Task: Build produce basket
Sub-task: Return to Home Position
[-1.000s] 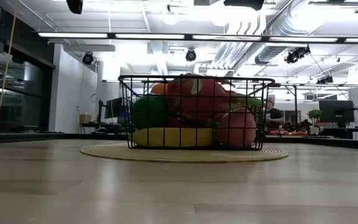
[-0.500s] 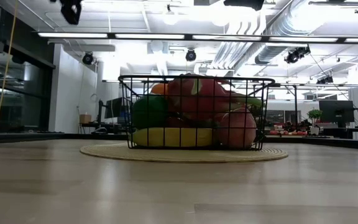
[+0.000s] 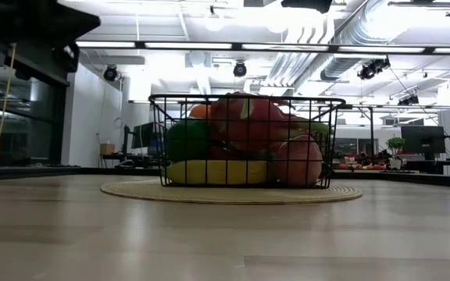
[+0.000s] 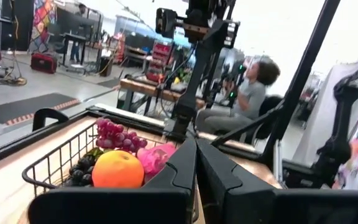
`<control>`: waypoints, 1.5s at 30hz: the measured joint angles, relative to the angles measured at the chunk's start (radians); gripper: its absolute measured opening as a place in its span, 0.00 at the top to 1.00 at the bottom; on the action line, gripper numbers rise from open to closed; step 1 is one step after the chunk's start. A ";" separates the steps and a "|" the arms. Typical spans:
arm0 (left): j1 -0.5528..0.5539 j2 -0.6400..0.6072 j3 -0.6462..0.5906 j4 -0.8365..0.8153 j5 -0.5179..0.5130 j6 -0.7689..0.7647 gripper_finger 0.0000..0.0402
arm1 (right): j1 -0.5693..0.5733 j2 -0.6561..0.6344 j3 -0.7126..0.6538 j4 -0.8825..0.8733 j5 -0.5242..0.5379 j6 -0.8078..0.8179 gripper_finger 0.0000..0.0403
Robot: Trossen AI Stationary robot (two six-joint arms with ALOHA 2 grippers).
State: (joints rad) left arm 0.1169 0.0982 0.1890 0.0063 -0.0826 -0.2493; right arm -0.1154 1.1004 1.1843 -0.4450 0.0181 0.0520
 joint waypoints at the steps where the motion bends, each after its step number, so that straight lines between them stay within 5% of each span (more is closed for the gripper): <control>1: 0.000 -0.029 -0.016 -0.001 0.000 -0.016 1.00 | 0.000 0.000 0.000 0.000 0.000 0.000 0.15; 16: 0.000 -0.095 -0.179 0.092 0.080 -0.104 1.00 | 0.000 0.000 0.000 -0.001 0.000 0.000 0.15; 45: 0.000 -0.082 -0.177 0.003 0.071 -0.062 1.00 | 0.000 0.000 0.000 -0.006 0.000 0.000 0.15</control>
State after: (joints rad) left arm 0.1169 0.0158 0.0120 0.0089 -0.0113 -0.3113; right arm -0.1154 1.1004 1.1843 -0.4515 0.0181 0.0521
